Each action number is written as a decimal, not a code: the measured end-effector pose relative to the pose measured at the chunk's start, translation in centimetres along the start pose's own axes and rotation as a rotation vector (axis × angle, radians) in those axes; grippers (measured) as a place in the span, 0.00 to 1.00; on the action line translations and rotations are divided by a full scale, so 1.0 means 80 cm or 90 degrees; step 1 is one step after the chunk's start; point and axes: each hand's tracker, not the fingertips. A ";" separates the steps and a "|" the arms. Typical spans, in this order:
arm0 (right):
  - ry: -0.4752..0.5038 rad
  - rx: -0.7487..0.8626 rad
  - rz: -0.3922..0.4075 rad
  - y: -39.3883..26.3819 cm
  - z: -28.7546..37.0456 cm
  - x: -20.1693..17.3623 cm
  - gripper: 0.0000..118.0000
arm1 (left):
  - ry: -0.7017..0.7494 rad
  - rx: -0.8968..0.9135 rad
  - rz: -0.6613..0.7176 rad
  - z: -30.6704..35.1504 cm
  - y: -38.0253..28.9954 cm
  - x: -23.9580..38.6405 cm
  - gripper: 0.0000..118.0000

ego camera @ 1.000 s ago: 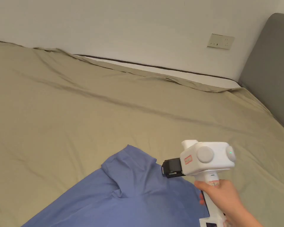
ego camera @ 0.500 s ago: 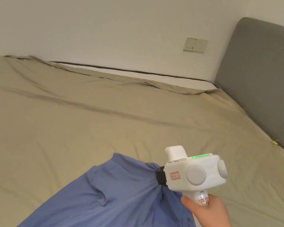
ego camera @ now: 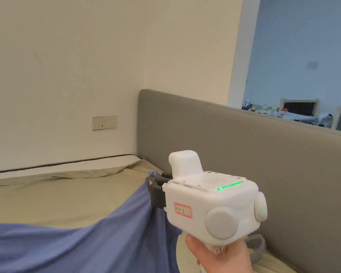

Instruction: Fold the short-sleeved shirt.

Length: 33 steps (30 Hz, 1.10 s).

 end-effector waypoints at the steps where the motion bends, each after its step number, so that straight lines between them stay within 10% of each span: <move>1: -0.003 0.022 -0.006 0.021 0.015 0.012 0.03 | -0.004 0.024 -0.012 0.010 0.023 0.010 0.03; 12: 0.001 0.194 -0.007 0.224 0.047 0.048 0.03 | 0.065 0.137 -0.111 0.045 0.217 0.052 0.03; 33: -0.077 0.247 0.053 0.413 -0.286 -0.058 0.03 | 0.242 0.179 -0.175 -0.220 0.389 -0.034 0.03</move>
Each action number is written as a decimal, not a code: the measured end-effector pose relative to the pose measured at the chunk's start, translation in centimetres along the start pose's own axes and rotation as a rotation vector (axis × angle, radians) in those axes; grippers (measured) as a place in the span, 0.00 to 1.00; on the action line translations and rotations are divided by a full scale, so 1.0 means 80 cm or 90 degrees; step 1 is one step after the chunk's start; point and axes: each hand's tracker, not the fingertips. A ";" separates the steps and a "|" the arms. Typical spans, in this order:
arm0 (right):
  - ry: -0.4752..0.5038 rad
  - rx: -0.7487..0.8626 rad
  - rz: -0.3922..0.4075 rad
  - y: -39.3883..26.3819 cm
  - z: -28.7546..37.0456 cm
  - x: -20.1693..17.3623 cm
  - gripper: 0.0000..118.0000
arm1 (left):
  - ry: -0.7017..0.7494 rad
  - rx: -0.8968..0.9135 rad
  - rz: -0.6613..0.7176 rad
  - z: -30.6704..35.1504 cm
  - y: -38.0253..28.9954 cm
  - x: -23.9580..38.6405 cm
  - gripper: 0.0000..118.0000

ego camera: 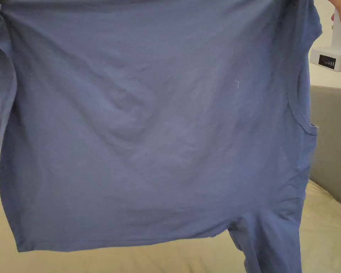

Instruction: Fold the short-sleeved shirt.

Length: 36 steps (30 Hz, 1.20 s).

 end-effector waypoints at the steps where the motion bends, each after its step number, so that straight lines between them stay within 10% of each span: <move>1: 0.004 -0.001 -0.001 -0.010 -0.006 -0.005 0.03 | 0.001 0.002 0.003 -0.010 -0.014 0.000 0.03; 7: 0.050 -0.053 0.019 -0.120 -0.028 -0.031 0.03 | -0.026 -0.054 0.030 -0.059 -0.142 0.003 0.03; 22: 0.086 -0.521 -0.134 -0.661 0.113 -0.059 0.03 | -0.122 -0.433 0.078 -0.061 -0.601 0.079 0.03; 36: 0.116 -0.502 -0.132 -0.612 0.351 0.005 0.03 | -0.163 -0.453 0.012 0.151 -0.624 0.050 0.03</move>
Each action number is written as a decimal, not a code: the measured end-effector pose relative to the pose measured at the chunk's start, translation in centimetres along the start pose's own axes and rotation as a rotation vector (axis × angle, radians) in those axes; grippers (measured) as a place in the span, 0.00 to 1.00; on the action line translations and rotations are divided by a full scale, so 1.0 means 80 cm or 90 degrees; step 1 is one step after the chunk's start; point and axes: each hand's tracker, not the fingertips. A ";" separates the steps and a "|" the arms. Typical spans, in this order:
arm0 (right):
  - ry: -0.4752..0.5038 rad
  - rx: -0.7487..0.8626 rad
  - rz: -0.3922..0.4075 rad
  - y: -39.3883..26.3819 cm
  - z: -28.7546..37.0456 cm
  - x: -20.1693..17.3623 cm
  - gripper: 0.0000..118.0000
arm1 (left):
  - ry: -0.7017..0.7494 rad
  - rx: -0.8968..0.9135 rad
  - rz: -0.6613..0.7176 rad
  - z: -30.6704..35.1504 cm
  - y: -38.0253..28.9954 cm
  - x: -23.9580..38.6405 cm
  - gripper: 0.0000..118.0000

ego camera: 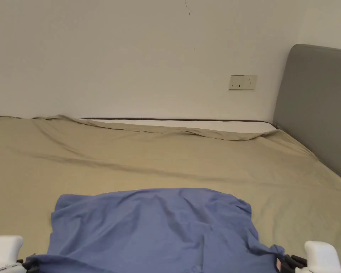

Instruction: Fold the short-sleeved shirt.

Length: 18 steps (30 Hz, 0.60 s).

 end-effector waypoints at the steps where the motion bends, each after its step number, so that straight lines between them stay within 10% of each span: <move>1: -0.003 0.001 -0.001 -0.011 0.027 0.005 0.03 | -0.005 -0.013 0.000 0.017 -0.013 -0.002 0.03; 18: -0.045 -0.150 0.041 -0.208 0.221 0.013 0.03 | 0.050 -0.164 -0.100 0.150 -0.262 0.047 0.03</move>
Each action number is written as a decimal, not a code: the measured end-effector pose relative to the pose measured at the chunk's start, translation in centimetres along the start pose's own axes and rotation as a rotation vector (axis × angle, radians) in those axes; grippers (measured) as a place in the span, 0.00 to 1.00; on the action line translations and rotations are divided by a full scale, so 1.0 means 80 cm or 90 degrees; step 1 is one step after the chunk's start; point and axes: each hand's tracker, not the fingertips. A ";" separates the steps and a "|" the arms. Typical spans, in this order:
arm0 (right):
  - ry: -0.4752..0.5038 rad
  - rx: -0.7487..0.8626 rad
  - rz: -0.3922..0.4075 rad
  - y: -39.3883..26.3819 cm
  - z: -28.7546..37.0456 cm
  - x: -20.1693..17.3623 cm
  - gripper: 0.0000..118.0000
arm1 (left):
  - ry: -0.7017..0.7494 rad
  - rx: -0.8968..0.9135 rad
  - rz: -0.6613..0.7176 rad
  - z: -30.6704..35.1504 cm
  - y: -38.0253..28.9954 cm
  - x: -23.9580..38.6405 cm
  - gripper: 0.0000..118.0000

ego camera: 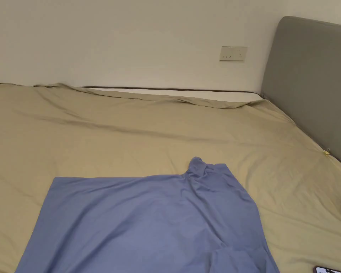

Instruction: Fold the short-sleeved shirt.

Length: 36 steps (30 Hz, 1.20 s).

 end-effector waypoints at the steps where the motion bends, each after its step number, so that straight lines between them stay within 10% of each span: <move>1: 0.001 -0.001 -0.003 0.001 -0.001 -0.002 0.05 | -0.006 -0.004 0.005 0.000 0.002 -0.002 0.03; 2: -0.001 -0.004 -0.007 0.004 -0.003 -0.004 0.22 | -0.032 -0.005 0.028 0.000 0.004 -0.005 0.15; 3: -0.004 -0.015 -0.012 0.013 -0.004 -0.005 0.76 | -0.052 -0.008 0.055 0.003 0.009 -0.009 0.65; 4: -0.019 -0.024 -0.017 0.017 -0.002 -0.007 0.96 | -0.061 -0.020 0.087 0.012 0.015 -0.011 0.87; 6: -0.016 -0.024 -0.017 0.023 0.014 -0.014 0.97 | -0.058 -0.036 0.125 0.034 0.015 -0.015 0.87; 12: 0.021 0.019 -0.018 0.035 0.085 -0.048 0.92 | -0.045 0.046 0.234 0.139 -0.021 -0.030 0.82; 15: 0.015 0.002 0.007 0.028 0.082 -0.076 0.02 | -0.058 0.080 0.262 0.157 -0.032 -0.019 0.00; 23: 0.105 0.006 0.047 0.024 0.072 -0.112 0.02 | -0.004 0.040 0.157 0.087 -0.002 -0.004 0.06; 25: 0.109 0.006 0.044 0.024 0.072 -0.115 0.02 | -0.008 0.014 0.169 0.051 0.004 -0.006 0.85; 26: 0.108 0.003 0.047 0.024 0.070 -0.117 0.02 | -0.024 -0.020 0.171 0.030 0.007 -0.008 0.90; 30: 0.099 -0.013 0.055 0.022 0.068 -0.123 0.02 | -0.009 -0.052 0.106 -0.043 0.003 -0.007 0.88; 34: 0.082 -0.029 0.047 0.016 0.066 -0.118 0.02 | -0.092 -0.044 0.145 -0.054 0.003 -0.020 0.23; 36: 0.071 -0.041 0.044 0.011 0.065 -0.114 0.02 | -0.043 -0.001 0.166 -0.036 0.003 -0.025 0.17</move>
